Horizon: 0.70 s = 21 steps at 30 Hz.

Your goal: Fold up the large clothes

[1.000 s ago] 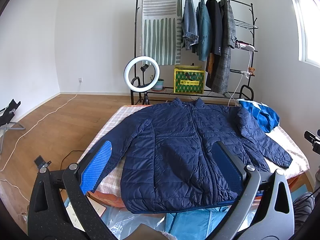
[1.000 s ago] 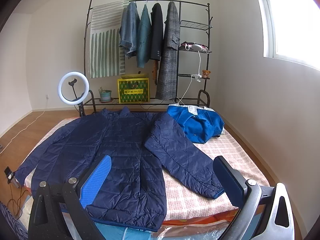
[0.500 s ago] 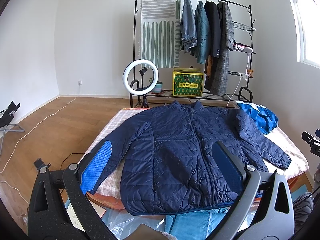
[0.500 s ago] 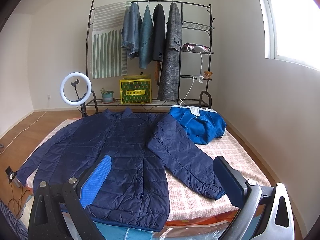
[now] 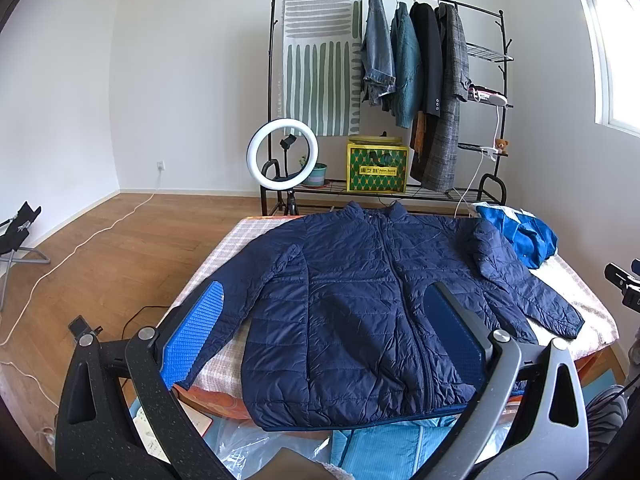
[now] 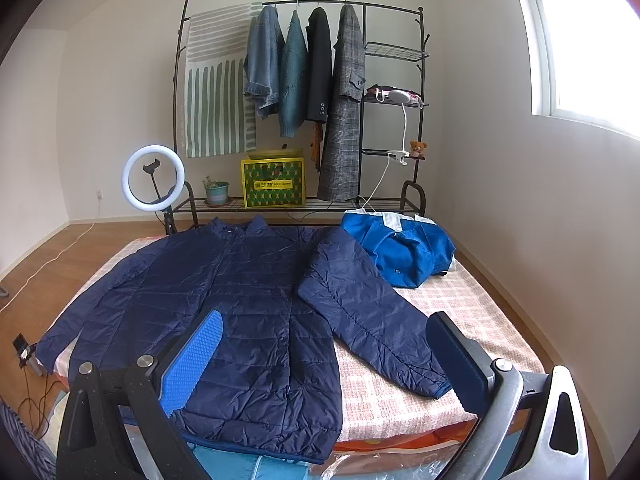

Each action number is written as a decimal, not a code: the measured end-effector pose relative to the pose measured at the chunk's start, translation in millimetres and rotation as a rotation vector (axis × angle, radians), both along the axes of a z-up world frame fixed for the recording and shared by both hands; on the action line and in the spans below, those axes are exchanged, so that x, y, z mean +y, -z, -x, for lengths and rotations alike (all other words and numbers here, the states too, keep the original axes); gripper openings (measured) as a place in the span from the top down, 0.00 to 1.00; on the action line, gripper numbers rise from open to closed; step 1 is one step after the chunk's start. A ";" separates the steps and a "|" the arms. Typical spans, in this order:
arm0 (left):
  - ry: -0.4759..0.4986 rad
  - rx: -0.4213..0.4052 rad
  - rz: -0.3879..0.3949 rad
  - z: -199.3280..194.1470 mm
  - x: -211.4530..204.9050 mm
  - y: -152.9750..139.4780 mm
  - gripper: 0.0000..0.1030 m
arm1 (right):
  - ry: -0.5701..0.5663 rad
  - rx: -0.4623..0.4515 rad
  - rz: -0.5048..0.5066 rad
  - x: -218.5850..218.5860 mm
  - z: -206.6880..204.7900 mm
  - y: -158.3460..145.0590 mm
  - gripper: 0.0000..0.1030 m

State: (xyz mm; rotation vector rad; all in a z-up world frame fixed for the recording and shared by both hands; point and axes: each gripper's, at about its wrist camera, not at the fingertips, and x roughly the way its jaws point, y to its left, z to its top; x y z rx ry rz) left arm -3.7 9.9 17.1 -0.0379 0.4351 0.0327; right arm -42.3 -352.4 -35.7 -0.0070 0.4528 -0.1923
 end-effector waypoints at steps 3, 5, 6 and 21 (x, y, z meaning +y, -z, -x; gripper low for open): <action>-0.002 -0.001 0.000 0.5 -0.3 0.6 0.01 | -0.001 0.003 -0.005 -0.4 -0.1 0.7 0.00; -0.001 -0.001 -0.001 0.6 -0.4 1.2 0.01 | -0.002 0.004 -0.008 0.4 -0.7 0.5 0.00; -0.001 -0.001 0.000 0.5 -0.2 0.9 0.01 | -0.002 0.004 -0.006 0.4 -0.7 0.5 0.00; -0.001 0.003 0.004 2.4 2.5 0.3 0.01 | -0.008 0.006 -0.011 3.3 -2.9 0.6 0.00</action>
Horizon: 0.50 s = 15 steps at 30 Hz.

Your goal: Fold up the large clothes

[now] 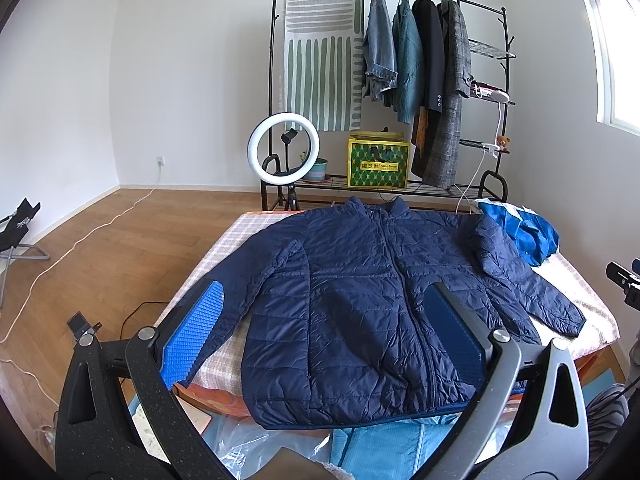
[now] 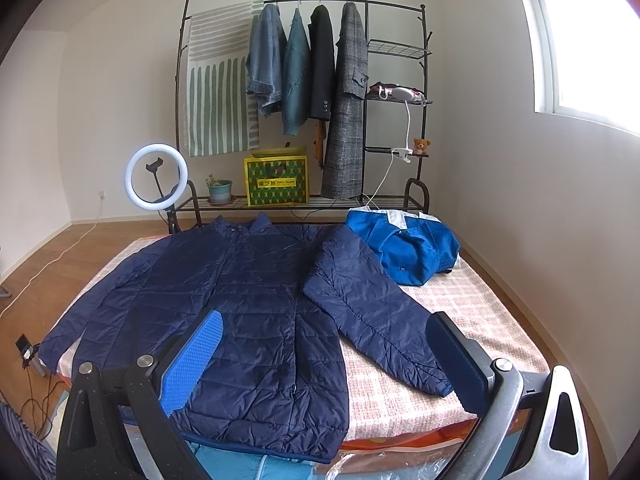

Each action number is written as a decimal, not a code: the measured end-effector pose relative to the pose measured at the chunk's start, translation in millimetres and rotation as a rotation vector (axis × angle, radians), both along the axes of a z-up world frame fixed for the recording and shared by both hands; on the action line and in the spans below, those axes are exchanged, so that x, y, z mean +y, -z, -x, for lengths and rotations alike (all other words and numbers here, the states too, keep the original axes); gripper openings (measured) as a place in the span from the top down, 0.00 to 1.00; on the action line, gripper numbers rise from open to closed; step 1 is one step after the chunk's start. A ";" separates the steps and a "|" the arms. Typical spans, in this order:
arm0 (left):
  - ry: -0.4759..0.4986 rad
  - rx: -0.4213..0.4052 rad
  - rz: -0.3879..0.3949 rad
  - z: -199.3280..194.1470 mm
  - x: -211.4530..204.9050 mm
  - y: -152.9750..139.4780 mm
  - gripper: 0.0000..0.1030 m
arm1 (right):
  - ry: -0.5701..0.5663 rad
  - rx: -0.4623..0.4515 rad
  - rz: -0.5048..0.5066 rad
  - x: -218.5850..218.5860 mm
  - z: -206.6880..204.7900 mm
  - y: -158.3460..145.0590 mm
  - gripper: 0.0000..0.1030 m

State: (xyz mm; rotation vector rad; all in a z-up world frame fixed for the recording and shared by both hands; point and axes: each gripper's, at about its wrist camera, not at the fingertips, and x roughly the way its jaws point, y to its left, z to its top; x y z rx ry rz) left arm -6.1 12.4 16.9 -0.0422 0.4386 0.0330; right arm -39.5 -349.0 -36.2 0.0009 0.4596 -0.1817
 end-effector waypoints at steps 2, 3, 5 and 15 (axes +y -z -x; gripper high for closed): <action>-0.001 0.003 -0.003 -0.5 3.2 1.1 0.01 | -0.003 0.000 -0.001 3.1 -1.1 0.6 0.00; -0.002 0.004 -0.004 -0.4 4.9 0.2 0.01 | -0.005 0.000 -0.001 4.0 -1.6 1.0 0.00; -0.004 0.007 -0.006 -3.3 5.0 6.6 0.01 | -0.008 0.002 -0.002 5.7 -3.0 1.7 0.00; -0.010 0.023 0.035 -13.3 15.5 12.8 0.01 | -0.031 0.007 0.001 14.4 -7.7 -1.5 0.00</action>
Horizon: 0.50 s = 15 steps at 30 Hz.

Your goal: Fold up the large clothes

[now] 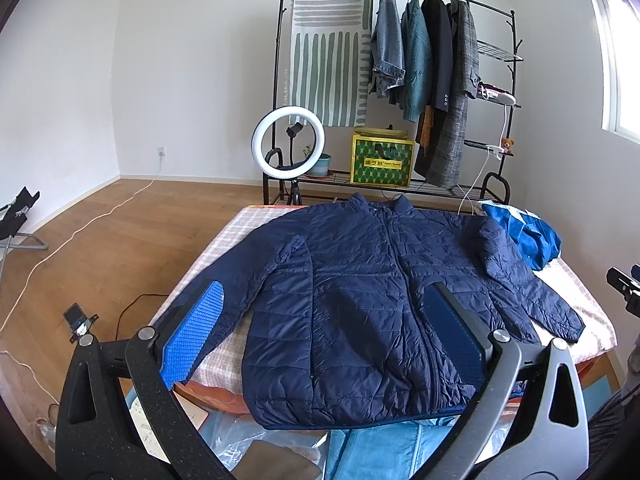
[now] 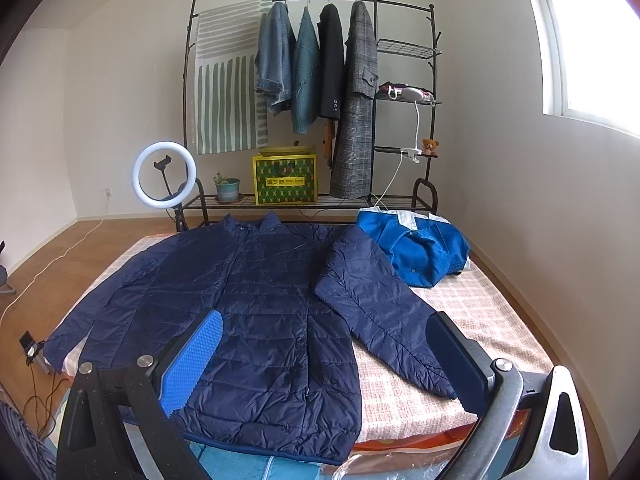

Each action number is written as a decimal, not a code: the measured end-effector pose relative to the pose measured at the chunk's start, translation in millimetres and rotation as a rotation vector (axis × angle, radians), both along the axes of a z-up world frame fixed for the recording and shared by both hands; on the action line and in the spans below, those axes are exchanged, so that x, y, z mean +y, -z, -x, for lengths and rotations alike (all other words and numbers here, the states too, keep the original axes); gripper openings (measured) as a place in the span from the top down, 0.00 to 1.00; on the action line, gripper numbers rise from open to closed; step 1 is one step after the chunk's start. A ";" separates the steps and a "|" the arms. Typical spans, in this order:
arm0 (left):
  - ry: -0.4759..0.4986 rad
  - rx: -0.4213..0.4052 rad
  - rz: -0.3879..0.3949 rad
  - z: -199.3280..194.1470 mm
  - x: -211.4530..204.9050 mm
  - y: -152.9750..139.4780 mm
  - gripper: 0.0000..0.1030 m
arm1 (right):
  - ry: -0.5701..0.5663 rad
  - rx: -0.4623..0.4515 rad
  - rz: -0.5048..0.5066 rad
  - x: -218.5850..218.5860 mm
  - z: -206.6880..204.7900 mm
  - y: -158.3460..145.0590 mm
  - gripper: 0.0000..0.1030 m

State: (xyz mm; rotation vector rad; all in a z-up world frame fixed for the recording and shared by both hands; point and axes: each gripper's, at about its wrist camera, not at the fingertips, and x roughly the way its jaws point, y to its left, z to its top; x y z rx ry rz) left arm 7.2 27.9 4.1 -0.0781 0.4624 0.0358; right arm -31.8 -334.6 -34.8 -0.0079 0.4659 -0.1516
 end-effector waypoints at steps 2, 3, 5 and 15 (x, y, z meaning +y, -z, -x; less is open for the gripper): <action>-0.005 0.014 0.017 -4.7 6.5 2.3 0.01 | -0.013 -0.002 0.004 4.0 -1.3 -1.6 0.00; -0.004 0.026 0.030 -8.1 11.4 4.3 0.01 | -0.020 -0.003 0.005 6.2 -2.3 -2.2 0.00; -0.015 0.045 0.050 -15.0 21.6 8.2 0.01 | -0.040 -0.005 0.005 11.1 -4.6 -3.9 0.00; -0.152 0.193 0.134 -60.7 102.1 52.7 0.14 | -0.157 -0.006 0.022 51.4 -54.9 -3.3 0.00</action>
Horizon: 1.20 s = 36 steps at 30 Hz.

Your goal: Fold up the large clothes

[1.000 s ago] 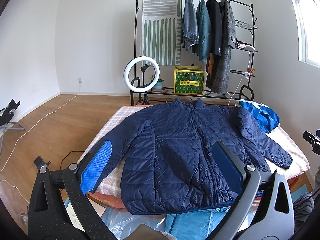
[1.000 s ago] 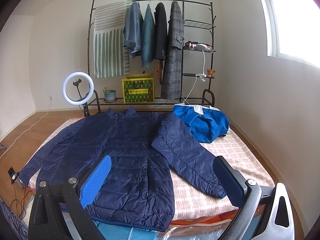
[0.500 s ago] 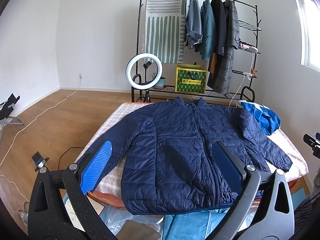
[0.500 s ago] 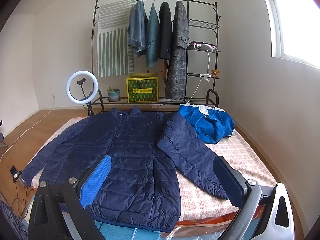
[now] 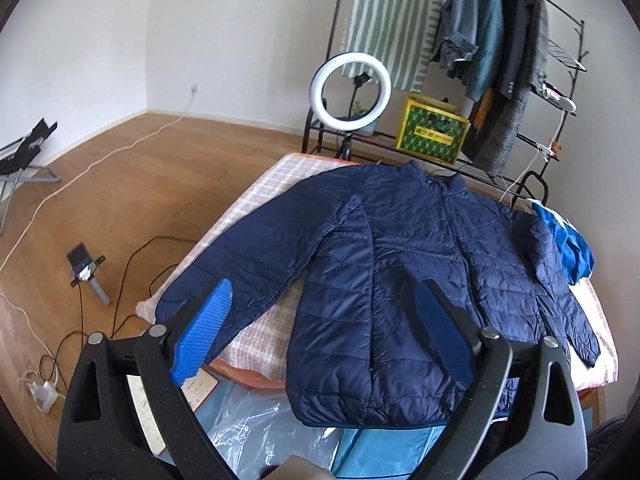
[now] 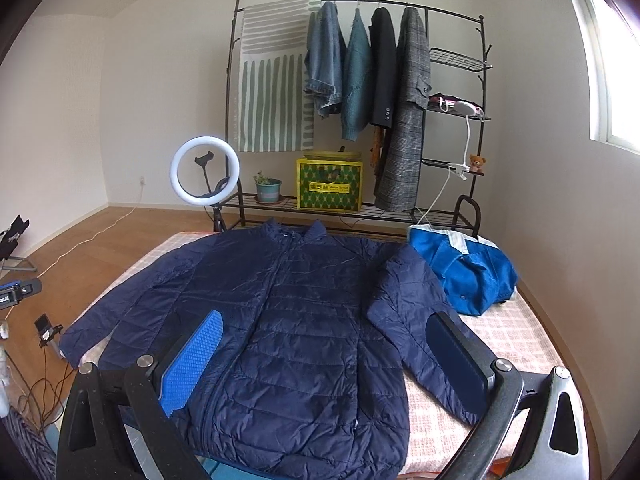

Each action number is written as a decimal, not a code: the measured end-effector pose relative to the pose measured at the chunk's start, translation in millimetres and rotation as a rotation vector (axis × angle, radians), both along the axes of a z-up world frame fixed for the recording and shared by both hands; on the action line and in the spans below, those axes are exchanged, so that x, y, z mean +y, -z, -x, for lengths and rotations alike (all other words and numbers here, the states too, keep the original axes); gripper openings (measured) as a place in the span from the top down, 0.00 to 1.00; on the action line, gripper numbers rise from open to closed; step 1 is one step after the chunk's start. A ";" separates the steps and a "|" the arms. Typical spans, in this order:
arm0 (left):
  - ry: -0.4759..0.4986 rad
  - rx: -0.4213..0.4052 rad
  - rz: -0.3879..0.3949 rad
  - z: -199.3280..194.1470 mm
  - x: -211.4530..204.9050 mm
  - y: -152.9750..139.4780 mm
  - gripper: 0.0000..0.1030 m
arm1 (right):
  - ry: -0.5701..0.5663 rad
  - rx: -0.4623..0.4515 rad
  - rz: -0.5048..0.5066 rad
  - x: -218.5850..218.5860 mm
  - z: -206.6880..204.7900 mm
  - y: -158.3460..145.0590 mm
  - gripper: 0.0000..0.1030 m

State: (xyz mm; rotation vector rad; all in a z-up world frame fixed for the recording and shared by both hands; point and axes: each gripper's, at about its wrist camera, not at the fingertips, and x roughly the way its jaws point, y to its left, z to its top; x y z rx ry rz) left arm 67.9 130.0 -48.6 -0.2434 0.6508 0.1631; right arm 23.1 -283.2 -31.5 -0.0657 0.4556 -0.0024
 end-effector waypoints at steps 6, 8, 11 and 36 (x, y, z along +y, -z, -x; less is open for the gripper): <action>-0.131 0.090 0.089 -32.4 74.3 44.5 0.38 | -0.102 0.035 -0.034 32.2 -48.5 9.6 0.00; -0.172 0.118 0.134 -41.3 99.6 61.5 0.45 | -0.124 0.049 -0.052 41.9 -67.0 15.5 0.00; -0.195 0.157 0.252 -52.1 135.6 88.4 0.46 | -0.152 0.026 -0.095 55.2 -89.0 28.1 0.00; -0.438 0.352 0.745 -63.7 258.3 244.3 0.37 | -0.260 0.209 -0.080 98.4 -128.3 83.4 0.00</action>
